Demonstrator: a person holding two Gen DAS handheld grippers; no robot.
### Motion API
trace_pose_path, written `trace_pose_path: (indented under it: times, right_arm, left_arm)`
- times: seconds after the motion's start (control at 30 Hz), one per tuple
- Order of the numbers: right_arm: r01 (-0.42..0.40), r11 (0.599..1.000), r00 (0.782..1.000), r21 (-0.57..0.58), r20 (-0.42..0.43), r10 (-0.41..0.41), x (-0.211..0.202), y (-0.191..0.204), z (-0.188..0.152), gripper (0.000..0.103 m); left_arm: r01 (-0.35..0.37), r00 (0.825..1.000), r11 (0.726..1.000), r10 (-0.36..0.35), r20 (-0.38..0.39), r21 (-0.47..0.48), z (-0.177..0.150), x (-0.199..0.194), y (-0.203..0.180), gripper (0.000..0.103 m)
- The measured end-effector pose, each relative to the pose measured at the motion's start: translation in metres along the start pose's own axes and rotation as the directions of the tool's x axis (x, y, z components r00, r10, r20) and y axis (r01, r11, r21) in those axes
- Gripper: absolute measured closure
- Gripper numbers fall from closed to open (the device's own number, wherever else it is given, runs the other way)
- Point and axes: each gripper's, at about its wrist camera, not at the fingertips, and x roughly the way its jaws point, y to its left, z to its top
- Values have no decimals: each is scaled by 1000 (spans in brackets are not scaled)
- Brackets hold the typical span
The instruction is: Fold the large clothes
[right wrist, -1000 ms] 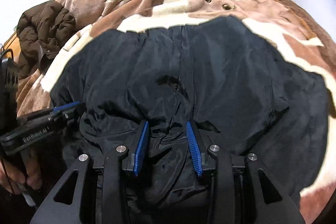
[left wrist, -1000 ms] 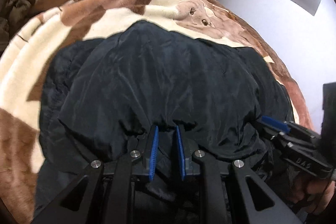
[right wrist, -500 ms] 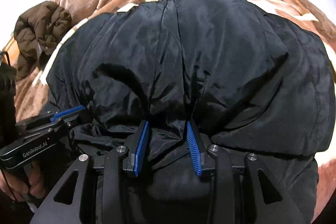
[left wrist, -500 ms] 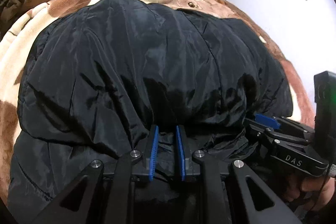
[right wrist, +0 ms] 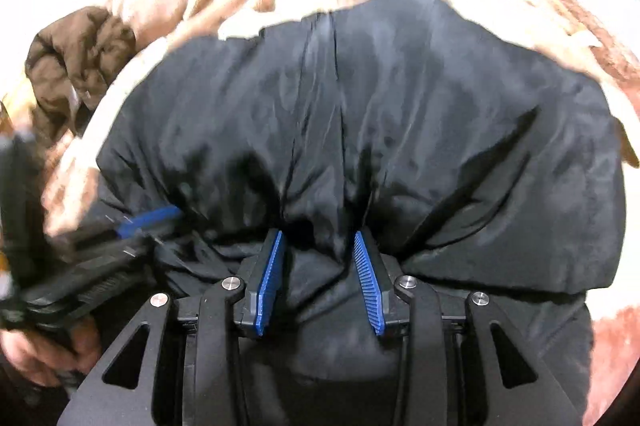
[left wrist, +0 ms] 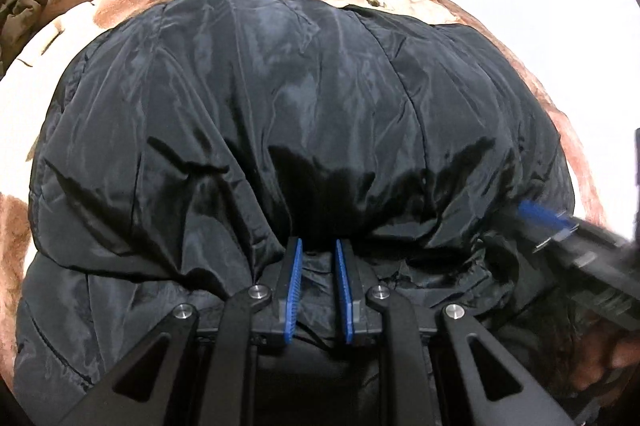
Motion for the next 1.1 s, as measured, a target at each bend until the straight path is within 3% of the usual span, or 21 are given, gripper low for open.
trace_pose_path:
  times: [0.1, 0.17, 0.3, 0.47, 0.57, 0.67, 0.77, 0.83, 0.87, 0.93, 1.0, 1.1]
  right_arm:
    - [11, 1000, 995, 6, 101, -12, -22, -6, 19, 66]
    - [40, 999, 992, 33, 119, -43, -22, -19, 32, 66]
    - [92, 989, 994, 119, 41, -98, 10, -61, 34, 66]
    - [93, 991, 995, 100, 35, -97, 2, -60, 37, 66]
    - [49, 992, 993, 114, 104, -61, -17, -59, 48, 66]
    - [30, 994, 988, 101, 146, -45, -21, -58, 65, 66]
    - [37, 996, 989, 79, 143, -48, -5, -54, 87, 66]
    - [57, 994, 993, 92, 95, -66, 16, -62, 92, 66]
    - [84, 991, 994, 106, 57, -91, 29, -71, 90, 66]
    - [63, 989, 997, 136, 24, -67, 47, -88, 82, 66]
    - [37, 988, 999, 153, 27, -41, 51, -96, 74, 66]
    - [59, 987, 998, 151, 26, -64, 40, -90, 76, 66]
  left_arm:
    - [-3, 1000, 1000, 3, 6, 4, -1, 0, 3, 85]
    - [1, 1000, 1000, -1, 7, 2, -4, -1, 5, 85]
    - [8, 1000, 1000, -8, 4, 1, -5, -3, 8, 85]
    - [53, 999, 999, -53, -13, -8, 3, -26, 12, 85]
    - [64, 996, 998, -65, 58, 7, 15, -55, 18, 85]
    - [43, 989, 999, -46, 144, 22, 47, -72, 24, 85]
    - [-24, 982, 1000, 19, 189, 19, 88, -58, 35, 85]
    - [-47, 987, 998, 54, 154, -44, 103, -35, 53, 84]
    - [-52, 989, 996, 61, 131, -72, 105, -22, 63, 85]
    - [-24, 995, 992, 35, 93, -124, 103, 2, 80, 85]
    - [-22, 994, 994, 33, 101, -103, 96, 9, 78, 85]
    - [-50, 992, 995, 59, 114, -84, 92, 4, 67, 85]
